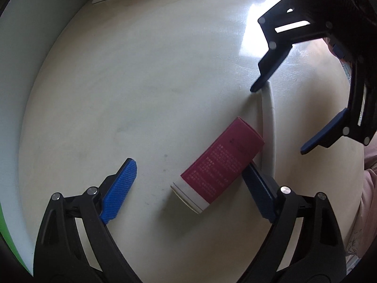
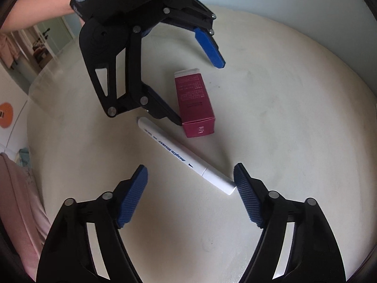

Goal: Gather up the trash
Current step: 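Lower the left tool onto the red eraser while the right tool approaches the white marker, then close the left tool on the red eraser while the right tool grasps the white marker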

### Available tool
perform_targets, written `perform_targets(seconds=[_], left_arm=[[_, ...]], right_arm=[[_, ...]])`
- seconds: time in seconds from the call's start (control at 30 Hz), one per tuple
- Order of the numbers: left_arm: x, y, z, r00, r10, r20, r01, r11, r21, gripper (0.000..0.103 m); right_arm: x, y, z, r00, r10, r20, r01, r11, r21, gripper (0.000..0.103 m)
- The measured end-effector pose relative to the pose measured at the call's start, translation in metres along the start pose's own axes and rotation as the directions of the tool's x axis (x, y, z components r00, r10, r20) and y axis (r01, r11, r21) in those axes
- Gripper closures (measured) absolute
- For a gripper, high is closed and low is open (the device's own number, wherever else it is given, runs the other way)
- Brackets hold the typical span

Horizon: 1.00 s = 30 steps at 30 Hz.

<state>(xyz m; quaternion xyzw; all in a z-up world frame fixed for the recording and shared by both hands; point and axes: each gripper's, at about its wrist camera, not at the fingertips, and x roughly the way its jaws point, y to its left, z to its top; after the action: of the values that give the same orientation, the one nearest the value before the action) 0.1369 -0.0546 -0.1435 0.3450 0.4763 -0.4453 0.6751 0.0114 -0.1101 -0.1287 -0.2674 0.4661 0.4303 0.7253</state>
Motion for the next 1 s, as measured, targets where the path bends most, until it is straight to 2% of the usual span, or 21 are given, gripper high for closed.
perform_targets(seconds=[0.13, 0.2, 0.27, 0.33, 0.37, 0.6, 0.63, 0.73, 1.0], left_arm=[[-0.004, -0.002, 0.001, 0.999, -0.035, 0.025, 0.035, 0.999, 0.003, 0.038], [-0.006, -0.004, 0.001, 0.999, -0.039, 0.031, 0.039, 0.999, 0.003, 0.043], [-0.008, -0.006, 0.002, 0.998, -0.043, 0.039, 0.043, 0.999, 0.003, 0.058], [-0.011, -0.004, -0.003, 0.998, -0.052, 0.039, 0.052, 0.999, -0.006, 0.067], [-0.012, -0.005, -0.003, 0.998, -0.052, 0.038, 0.053, 0.999, -0.010, 0.072], [-0.011, -0.023, 0.006, 0.999, -0.031, 0.028, 0.032, 0.999, -0.039, 0.076], [-0.015, -0.021, -0.003, 0.999, -0.026, 0.028, 0.028, 0.999, -0.045, 0.076], [-0.019, -0.044, 0.003, 0.999, -0.019, 0.027, 0.021, 0.998, -0.061, 0.076], [-0.016, -0.042, 0.006, 1.000, 0.022, 0.021, -0.020, 0.995, -0.101, 0.076]], right_arm=[[-0.003, 0.011, -0.004, 0.999, -0.030, 0.025, 0.030, 0.999, -0.034, 0.053], [-0.006, 0.014, -0.006, 0.999, -0.030, 0.030, 0.031, 0.999, -0.039, 0.063], [-0.008, 0.016, -0.008, 0.999, -0.023, 0.033, 0.024, 0.999, -0.044, 0.076], [-0.010, 0.018, -0.009, 0.999, -0.017, 0.028, 0.018, 0.999, -0.041, 0.087], [-0.011, 0.018, -0.009, 1.000, -0.015, 0.024, 0.016, 0.999, -0.039, 0.089], [-0.016, 0.017, -0.012, 1.000, 0.004, -0.001, -0.004, 1.000, 0.001, 0.089], [-0.017, 0.017, -0.013, 1.000, 0.004, -0.004, -0.004, 1.000, 0.006, 0.089], [-0.018, 0.018, -0.013, 1.000, 0.006, -0.009, -0.006, 1.000, 0.025, 0.089], [-0.033, 0.022, -0.039, 1.000, -0.012, -0.017, 0.014, 0.996, 0.087, 0.089]])
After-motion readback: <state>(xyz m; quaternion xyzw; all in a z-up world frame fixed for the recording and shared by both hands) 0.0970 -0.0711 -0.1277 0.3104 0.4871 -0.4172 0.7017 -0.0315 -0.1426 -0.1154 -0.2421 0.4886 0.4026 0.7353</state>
